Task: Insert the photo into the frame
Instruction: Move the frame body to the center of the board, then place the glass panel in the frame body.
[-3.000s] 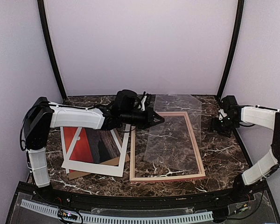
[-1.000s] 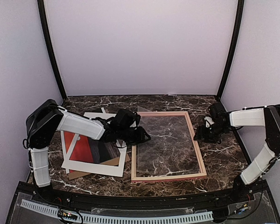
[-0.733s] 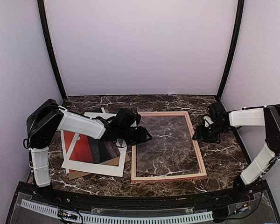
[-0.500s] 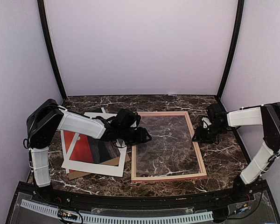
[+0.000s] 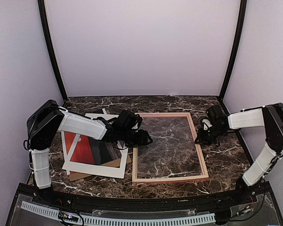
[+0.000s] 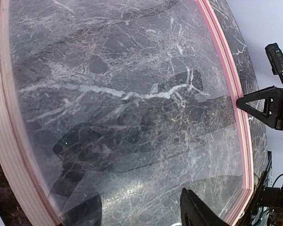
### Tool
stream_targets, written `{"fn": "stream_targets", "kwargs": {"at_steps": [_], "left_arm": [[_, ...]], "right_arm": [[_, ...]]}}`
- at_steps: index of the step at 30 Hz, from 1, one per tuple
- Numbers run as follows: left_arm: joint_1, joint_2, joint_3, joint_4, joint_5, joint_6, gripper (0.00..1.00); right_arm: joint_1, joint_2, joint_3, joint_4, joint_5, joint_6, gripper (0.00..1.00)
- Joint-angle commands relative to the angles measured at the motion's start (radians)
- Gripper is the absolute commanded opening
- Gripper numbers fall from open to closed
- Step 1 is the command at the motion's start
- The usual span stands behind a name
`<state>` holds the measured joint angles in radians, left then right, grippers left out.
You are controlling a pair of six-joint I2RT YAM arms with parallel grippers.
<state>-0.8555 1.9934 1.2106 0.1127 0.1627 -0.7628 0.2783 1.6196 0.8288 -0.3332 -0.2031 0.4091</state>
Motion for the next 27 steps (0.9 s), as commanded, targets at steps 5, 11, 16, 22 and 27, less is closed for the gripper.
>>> {"fn": "stream_targets", "kwargs": {"at_steps": [5,11,16,22,27], "left_arm": [[0.001,0.008,0.033,-0.014,0.037,0.031,0.59],[0.000,0.016,0.045,-0.027,0.040,0.048,0.59],[0.000,0.015,0.045,-0.039,0.043,0.055,0.59],[-0.002,0.015,0.038,-0.043,0.049,0.051,0.59],[-0.003,0.013,0.046,-0.051,0.041,0.059,0.60]], "right_arm": [[0.036,-0.101,-0.140,0.043,0.016,0.105,0.18],[0.042,-0.163,-0.150,0.001,0.083,0.112,0.35],[0.041,-0.190,-0.071,-0.054,0.116,0.075,0.51],[0.067,-0.197,0.016,-0.074,0.075,0.046,0.59],[0.140,-0.149,0.054,-0.023,-0.016,0.046,0.60]]}}
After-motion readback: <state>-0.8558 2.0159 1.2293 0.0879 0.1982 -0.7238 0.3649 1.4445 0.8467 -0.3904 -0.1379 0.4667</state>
